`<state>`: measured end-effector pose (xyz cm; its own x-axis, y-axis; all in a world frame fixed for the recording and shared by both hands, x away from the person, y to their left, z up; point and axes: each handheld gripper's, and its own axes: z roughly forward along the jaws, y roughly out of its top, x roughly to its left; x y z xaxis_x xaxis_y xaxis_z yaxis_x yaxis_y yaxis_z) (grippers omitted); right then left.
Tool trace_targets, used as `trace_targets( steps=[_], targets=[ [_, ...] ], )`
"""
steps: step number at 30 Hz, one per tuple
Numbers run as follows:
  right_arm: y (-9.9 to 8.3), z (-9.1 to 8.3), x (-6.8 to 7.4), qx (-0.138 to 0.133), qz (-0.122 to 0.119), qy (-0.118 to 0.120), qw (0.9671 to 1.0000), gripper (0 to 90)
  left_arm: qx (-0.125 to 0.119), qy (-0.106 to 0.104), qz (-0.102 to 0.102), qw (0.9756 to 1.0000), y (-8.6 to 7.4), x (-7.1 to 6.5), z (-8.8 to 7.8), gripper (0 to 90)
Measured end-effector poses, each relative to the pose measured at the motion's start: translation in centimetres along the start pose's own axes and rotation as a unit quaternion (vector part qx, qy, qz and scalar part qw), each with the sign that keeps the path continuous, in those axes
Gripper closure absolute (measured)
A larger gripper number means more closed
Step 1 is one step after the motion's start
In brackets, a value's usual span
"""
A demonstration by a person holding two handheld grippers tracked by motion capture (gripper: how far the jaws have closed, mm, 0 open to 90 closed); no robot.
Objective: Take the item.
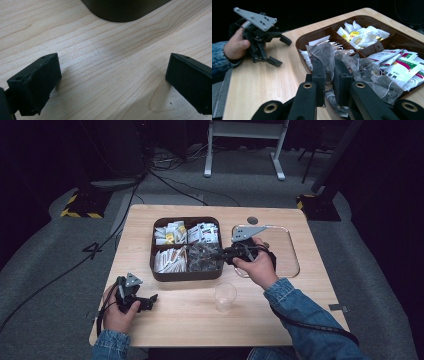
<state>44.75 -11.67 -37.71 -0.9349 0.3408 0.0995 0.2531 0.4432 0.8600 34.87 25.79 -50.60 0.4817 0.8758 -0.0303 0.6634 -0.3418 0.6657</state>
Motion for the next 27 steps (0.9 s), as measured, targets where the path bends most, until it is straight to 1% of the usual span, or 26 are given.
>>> trace_targets(
  steps=[6,14,17,27],
  targets=[
    [0.0,-1.7,0.9,-0.005,-0.005,0.001,1.0,81.3,0.0,0.0,0.0,1.0,0.0,0.0,0.0,0.5],
    [-0.5,-3.4,2.3,0.001,-0.017,0.007,0.9998,81.3,0.0,0.0,0.0,1.0,0.0,0.0,0.0,0.5],
    [-0.7,-3.7,2.5,0.003,-0.018,0.007,0.9998,81.3,0.0,0.0,0.0,1.0,0.0,0.0,0.0,0.5],
    [-2.0,-4.8,3.8,0.017,-0.029,0.008,0.9994,81.3,0.0,0.0,0.0,1.0,0.0,0.0,0.0,0.5]
  ],
)
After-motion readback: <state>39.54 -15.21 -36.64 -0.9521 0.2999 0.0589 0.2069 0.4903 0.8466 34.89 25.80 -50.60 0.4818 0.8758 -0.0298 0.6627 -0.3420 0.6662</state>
